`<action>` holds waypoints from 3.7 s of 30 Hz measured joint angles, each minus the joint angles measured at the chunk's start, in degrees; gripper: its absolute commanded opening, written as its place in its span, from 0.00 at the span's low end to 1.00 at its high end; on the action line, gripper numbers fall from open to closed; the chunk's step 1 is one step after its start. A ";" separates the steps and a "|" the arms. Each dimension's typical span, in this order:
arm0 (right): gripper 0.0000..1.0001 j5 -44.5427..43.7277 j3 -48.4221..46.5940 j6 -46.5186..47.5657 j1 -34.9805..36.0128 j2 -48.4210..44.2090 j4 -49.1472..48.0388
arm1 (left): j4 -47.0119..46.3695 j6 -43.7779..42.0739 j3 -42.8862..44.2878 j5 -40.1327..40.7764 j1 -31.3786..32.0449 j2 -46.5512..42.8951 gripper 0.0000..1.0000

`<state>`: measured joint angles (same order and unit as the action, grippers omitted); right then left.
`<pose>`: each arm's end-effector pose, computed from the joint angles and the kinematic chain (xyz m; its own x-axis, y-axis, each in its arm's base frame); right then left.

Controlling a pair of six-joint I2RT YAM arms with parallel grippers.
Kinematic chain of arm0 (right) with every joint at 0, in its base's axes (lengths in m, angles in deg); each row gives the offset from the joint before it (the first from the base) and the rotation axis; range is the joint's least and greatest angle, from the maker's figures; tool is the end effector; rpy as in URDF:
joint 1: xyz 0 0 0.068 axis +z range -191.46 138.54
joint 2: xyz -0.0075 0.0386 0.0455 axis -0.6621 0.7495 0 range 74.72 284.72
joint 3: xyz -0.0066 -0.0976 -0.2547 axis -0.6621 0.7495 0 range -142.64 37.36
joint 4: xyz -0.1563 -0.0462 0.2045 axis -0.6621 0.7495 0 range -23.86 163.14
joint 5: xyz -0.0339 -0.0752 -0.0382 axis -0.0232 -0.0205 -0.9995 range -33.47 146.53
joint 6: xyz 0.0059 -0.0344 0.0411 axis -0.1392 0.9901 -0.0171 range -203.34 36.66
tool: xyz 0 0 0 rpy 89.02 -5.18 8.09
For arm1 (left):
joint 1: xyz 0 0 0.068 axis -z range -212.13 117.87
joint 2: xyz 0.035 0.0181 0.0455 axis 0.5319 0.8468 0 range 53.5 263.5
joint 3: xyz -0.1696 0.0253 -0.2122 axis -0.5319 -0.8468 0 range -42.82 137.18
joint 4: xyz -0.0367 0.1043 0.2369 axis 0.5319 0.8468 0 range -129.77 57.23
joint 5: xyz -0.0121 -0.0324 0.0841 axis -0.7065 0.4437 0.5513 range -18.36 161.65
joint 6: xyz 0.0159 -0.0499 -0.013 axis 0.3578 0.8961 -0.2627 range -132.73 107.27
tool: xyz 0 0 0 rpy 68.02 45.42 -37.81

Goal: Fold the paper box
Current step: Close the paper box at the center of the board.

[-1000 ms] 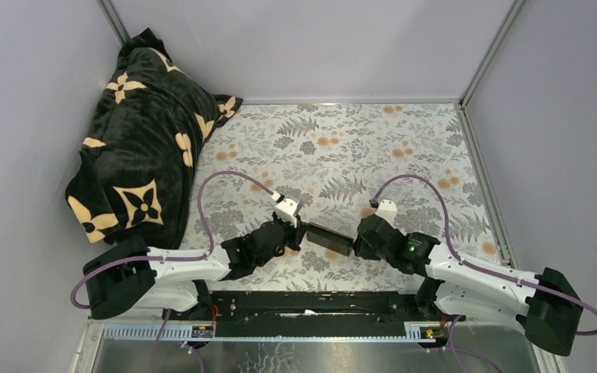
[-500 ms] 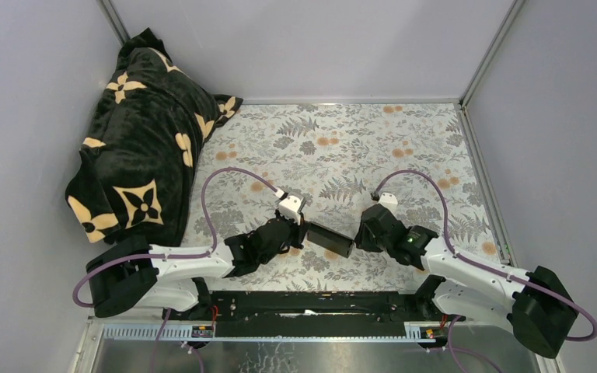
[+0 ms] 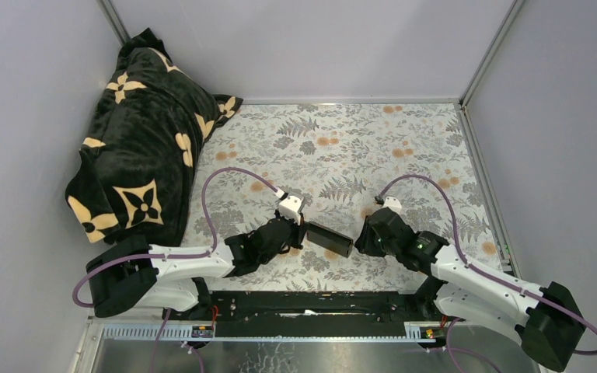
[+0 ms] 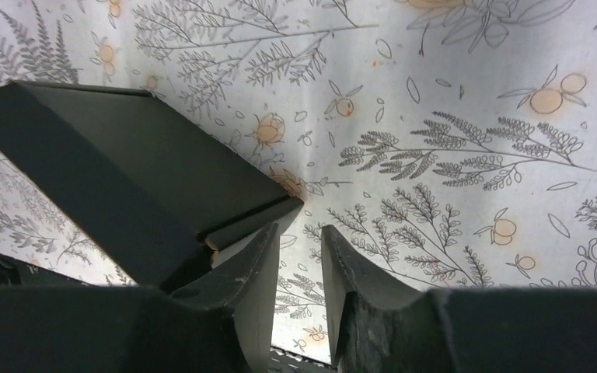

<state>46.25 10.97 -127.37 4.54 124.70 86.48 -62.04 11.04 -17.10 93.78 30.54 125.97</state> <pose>0.1276 0.1231 0.1970 -0.7763 0.1806 -0.6039 -0.1096 0.9048 0.4115 0.1265 -0.2154 0.1835 -0.4423 0.0428 -0.8958 0.5324 0.8163 -0.2239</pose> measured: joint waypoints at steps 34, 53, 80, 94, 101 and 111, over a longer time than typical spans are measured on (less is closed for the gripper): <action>0.34 3.98 -0.83 1.86 -4.02 8.98 -6.23 | 5.51 0.48 2.82 1.38 0.72 0.15 0.06; 0.28 -3.43 -10.43 10.86 -6.64 5.62 4.09 | 9.44 2.62 5.29 2.78 0.74 1.27 0.06; 0.27 -10.19 -12.44 14.45 10.62 0.11 10.51 | 19.82 7.32 11.10 4.28 1.05 2.78 0.06; 0.27 -17.20 -11.82 15.89 17.07 2.73 7.43 | 25.09 7.69 15.74 4.28 1.05 5.51 0.06; 0.25 -20.44 -11.76 15.52 18.12 5.03 7.65 | 25.33 7.69 15.85 4.33 1.05 5.68 0.06; 0.24 -20.76 -11.76 15.72 18.14 6.16 7.17 | 25.53 7.67 15.98 4.31 1.05 5.70 0.06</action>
<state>25.49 -0.79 -111.65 22.68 130.86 93.65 -36.51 18.71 -1.12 98.08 31.59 131.67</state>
